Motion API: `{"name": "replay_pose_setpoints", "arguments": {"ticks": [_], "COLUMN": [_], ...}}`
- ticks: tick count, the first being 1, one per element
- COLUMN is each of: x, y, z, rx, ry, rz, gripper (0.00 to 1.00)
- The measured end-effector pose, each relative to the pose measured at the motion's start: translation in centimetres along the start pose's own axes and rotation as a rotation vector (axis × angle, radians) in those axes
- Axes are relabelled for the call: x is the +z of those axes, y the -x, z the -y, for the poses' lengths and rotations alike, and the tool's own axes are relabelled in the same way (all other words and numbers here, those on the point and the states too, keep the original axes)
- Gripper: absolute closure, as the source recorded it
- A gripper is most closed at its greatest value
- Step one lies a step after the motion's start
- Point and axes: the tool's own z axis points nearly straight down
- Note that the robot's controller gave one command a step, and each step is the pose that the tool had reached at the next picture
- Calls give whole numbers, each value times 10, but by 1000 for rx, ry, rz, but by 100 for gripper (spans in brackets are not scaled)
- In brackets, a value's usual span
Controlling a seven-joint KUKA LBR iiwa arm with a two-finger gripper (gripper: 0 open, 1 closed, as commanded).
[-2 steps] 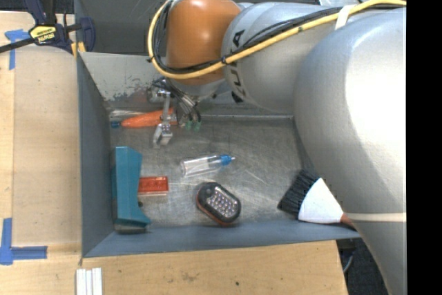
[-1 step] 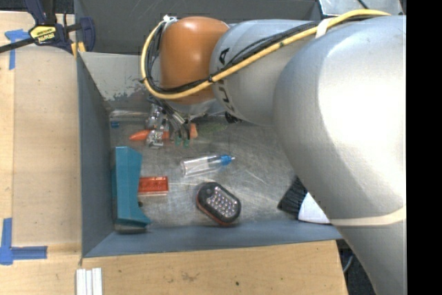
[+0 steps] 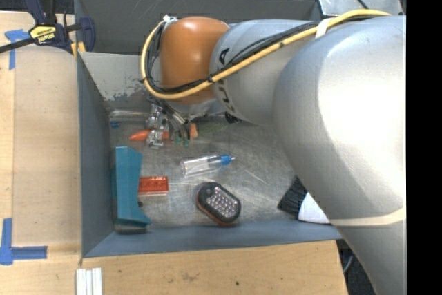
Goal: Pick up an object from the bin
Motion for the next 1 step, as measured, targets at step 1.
{"name": "replay_pose_setpoints", "arguments": {"ticks": [1], "x": [-185], "y": [-35], "z": [-26], "rx": [-2], "ry": [2], "rz": [8], "gripper": [100]}}
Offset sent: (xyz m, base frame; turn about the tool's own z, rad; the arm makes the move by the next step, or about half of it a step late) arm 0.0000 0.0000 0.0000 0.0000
